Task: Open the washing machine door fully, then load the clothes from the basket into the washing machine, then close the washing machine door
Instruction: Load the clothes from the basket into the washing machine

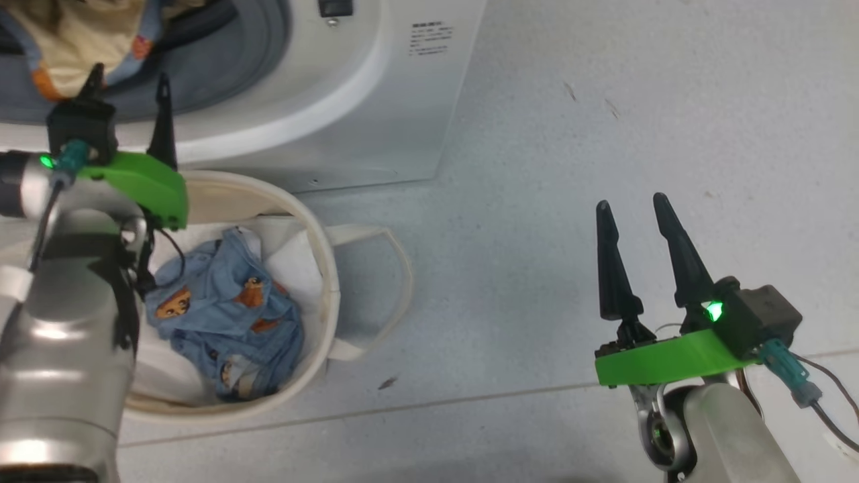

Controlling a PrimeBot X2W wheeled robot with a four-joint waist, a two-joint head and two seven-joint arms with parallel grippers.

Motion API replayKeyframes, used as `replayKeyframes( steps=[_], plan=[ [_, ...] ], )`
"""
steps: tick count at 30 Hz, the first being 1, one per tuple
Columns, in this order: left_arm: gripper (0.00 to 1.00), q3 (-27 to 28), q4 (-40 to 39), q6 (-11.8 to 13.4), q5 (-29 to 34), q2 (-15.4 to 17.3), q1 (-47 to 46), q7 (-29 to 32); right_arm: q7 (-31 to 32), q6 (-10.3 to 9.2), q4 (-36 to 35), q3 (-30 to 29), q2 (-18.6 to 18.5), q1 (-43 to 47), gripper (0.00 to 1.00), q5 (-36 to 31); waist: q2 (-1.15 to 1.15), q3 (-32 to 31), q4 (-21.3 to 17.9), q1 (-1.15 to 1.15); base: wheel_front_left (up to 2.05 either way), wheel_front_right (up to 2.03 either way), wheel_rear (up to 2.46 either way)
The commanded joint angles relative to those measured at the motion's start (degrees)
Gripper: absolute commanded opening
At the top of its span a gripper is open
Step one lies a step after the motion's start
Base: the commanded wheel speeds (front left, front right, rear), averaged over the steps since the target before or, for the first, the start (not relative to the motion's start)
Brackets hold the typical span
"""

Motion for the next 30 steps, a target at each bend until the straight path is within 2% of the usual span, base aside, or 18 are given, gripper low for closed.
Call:
replayKeyframes(
  steps=[1,8,13,17,23,24,25,26,30],
  plan=[
    [1.0,0.7,0.3,0.6,0.7,3.3,-2.4,-0.3,-0.3,0.01,-2.1,1.4,-0.2,-0.4,1.0,0.2,0.0,1.6,-1.4,-0.01,0.0,0.0,0.0],
    [1.0,-1.2,8.5,4.0,3.0,6.7,-10.0,-0.3,-0.3,0.01,-2.8,1.2,-0.2,-1.3,1.0,0.8,0.0,4.4,-3.2,-0.01,0.0,0.0,0.0],
    [1.0,-1.9,12.4,6.4,3.5,7.6,-12.4,-0.3,-0.3,0.01,-3.1,1.1,-0.2,-1.4,1.0,0.9,0.0,5.1,-3.3,-0.01,0.0,0.0,0.0],
    [1.0,-5.1,12.9,8.4,6.4,8.1,-13.5,-0.3,-0.3,0.01,-3.2,1.3,-0.2,-1.8,1.0,0.5,0.0,5.9,-2.7,-0.01,0.0,0.0,0.0],
    [1.0,-5.6,14.7,9.1,5.7,8.1,-15.6,-0.3,-0.3,0.01,-3.7,2.1,-0.2,-2.9,1.0,0.3,0.0,7.7,-2.3,-0.01,0.0,0.0,0.0],
    [0.93,-5.5,15.1,8.9,5.4,8.2,-16.0,-0.3,-0.3,0.01,-3.8,2.2,-0.2,-3.1,1.0,0.3,0.0,8.0,-2.3,-0.01,0.0,0.0,0.0],
    [0.06,-5.4,15.4,8.5,5.1,8.2,-16.4,-0.3,-0.3,0.01,-3.8,2.2,-0.2,-3.2,1.0,0.3,0.0,8.2,-2.3,-0.01,0.0,0.0,0.0],
    [0.0,-5.3,15.4,8.2,4.6,8.2,-16.9,-0.3,-0.3,0.01,-3.9,2.3,-0.2,-3.3,1.0,0.4,0.0,8.5,-2.4,-0.01,0.0,0.0,0.0],
    [0.0,-4.7,15.1,7.7,3.3,8.9,-19.1,-0.3,-0.3,0.01,-4.1,2.2,-0.2,-3.5,1.0,0.7,0.0,9.6,-2.7,-0.01,0.0,0.0,0.0]
  ],
)
